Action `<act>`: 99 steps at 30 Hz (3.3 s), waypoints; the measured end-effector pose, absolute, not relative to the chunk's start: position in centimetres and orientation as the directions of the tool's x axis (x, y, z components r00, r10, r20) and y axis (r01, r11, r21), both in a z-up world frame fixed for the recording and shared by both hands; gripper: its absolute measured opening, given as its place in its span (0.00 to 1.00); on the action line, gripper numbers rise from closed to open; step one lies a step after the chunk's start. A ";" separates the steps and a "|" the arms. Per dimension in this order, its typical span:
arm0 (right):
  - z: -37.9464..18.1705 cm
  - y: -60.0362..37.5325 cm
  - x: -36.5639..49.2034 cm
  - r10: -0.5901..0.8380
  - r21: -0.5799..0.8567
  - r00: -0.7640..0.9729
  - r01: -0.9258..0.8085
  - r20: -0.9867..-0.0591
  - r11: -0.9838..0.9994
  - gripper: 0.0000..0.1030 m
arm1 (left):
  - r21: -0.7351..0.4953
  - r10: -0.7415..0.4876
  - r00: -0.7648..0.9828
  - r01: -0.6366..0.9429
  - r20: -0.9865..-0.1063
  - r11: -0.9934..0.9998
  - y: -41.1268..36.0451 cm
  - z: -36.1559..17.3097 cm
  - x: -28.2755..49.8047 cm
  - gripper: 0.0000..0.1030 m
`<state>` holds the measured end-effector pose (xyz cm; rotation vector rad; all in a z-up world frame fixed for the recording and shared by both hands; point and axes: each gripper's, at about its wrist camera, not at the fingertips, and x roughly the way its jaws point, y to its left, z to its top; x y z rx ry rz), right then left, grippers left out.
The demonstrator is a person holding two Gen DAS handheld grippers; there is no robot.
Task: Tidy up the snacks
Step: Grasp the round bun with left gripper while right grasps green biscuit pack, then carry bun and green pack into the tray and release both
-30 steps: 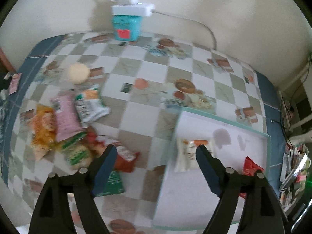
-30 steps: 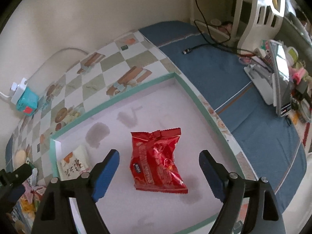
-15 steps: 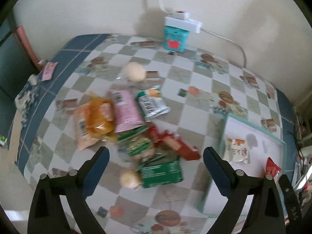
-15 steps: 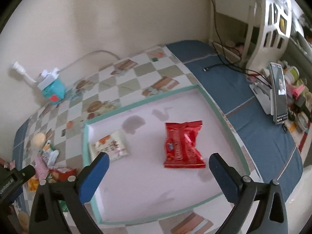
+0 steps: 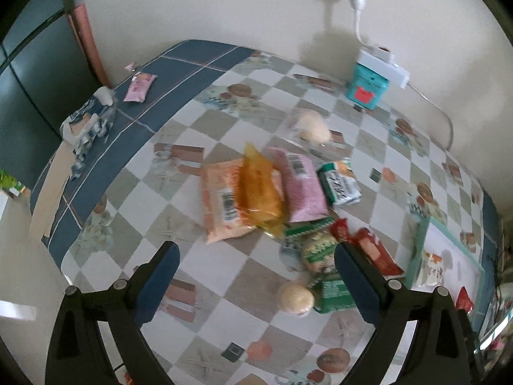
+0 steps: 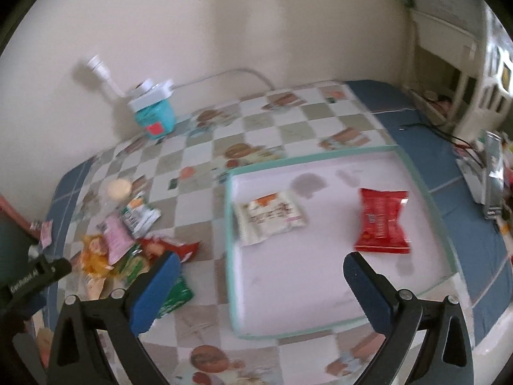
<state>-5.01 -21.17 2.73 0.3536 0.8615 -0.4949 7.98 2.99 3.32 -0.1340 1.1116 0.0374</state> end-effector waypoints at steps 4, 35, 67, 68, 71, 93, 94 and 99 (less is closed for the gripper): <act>1.4 -18.4 -3.1 -0.215 0.096 0.541 0.489 -0.813 0.867 1.00 | -0.092 -0.033 0.399 -0.131 -0.916 0.987 4.6 1.8 8.6 0.94; -8.3 -12.1 4.2 -0.063 0.033 0.361 0.254 -0.931 0.967 0.93 | -0.117 -0.094 0.090 -0.298 -0.991 0.947 7.9 -9.3 10.5 0.94; -8.4 -17.6 1.0 -0.001 0.116 0.317 0.352 -0.949 0.929 0.74 | -0.187 -0.187 0.007 -0.056 -0.982 0.981 -1.5 -8.7 8.5 0.43; -8.4 -17.8 1.1 -0.001 0.116 0.316 0.351 -0.949 0.929 0.74 | -0.193 -0.192 0.007 -0.050 -0.981 0.980 -1.7 -8.6 8.4 0.38; -8.8 -17.7 1.7 0.000 0.115 0.314 0.350 -0.949 0.930 0.74 | -0.178 -0.178 0.019 -0.030 -0.984 0.984 -2.7 -8.8 8.1 0.35; -4.2 -18.0 -0.6 0.003 0.162 0.402 0.363 -0.916 0.918 0.72 | -0.226 -0.222 0.170 -0.002 -0.960 0.974 -2.2 -1.5 8.9 0.34; -3.8 -18.3 -0.8 -0.002 0.164 0.410 0.368 -0.912 0.915 0.72 | -0.226 -0.223 0.178 0.001 -0.958 0.974 -2.2 -0.9 8.6 0.34; -2.4 -20.1 -1.8 -0.047 0.153 0.432 0.418 -0.900 0.896 0.72 | -0.230 -0.233 0.205 0.037 -0.951 0.972 -3.1 0.6 7.9 0.34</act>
